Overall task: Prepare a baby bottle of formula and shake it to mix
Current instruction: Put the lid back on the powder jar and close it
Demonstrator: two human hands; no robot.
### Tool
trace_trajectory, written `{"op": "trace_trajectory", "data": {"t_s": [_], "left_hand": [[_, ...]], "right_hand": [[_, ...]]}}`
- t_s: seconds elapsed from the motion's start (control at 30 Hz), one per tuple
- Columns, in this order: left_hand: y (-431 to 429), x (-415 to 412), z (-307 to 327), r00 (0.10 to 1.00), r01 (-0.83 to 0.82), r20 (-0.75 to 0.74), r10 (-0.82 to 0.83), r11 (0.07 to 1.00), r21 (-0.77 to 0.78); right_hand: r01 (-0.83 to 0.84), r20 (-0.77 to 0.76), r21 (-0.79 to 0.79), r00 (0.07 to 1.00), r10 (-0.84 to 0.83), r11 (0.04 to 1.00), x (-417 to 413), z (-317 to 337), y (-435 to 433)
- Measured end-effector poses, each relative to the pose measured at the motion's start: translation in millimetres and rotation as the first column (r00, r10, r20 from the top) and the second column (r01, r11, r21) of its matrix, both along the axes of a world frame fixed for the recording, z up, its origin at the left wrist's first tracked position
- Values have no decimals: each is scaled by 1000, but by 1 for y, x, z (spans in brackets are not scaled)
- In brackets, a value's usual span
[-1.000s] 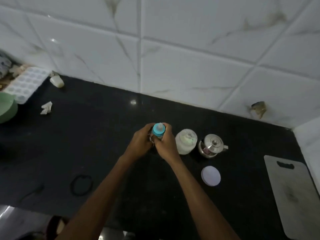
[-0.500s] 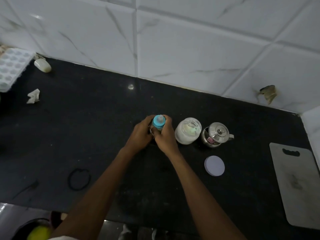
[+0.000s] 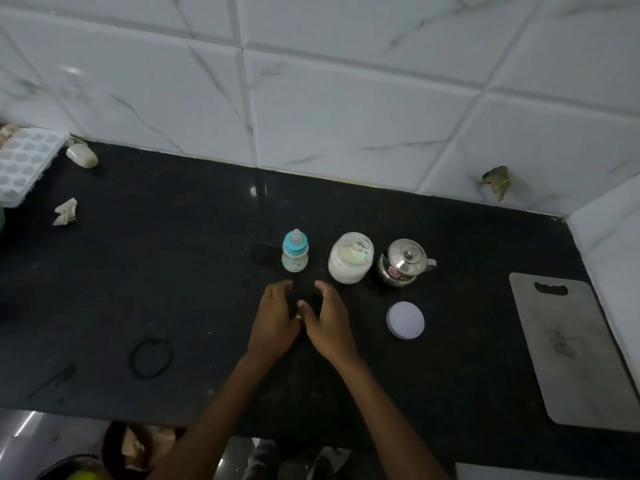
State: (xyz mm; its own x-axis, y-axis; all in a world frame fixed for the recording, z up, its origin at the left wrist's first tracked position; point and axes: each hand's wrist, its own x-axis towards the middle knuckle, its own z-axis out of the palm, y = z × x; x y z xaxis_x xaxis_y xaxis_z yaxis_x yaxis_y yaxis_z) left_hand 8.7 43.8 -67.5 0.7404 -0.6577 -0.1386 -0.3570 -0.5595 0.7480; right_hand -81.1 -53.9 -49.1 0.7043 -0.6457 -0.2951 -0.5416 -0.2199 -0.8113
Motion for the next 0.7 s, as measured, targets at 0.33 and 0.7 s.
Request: {"op": "trace_trajectory", "data": {"t_s": [0.33, 0.7], "left_hand": [[-42, -91, -2, 944, 270, 156, -290, 953, 139], [-62, -127, -8, 919, 290, 202, -340, 927, 239]], "right_hand": [[76, -42, -157, 996, -83, 985, -122, -2, -43], [-59, -205, -458, 978, -41, 887, -150, -17, -87]]}}
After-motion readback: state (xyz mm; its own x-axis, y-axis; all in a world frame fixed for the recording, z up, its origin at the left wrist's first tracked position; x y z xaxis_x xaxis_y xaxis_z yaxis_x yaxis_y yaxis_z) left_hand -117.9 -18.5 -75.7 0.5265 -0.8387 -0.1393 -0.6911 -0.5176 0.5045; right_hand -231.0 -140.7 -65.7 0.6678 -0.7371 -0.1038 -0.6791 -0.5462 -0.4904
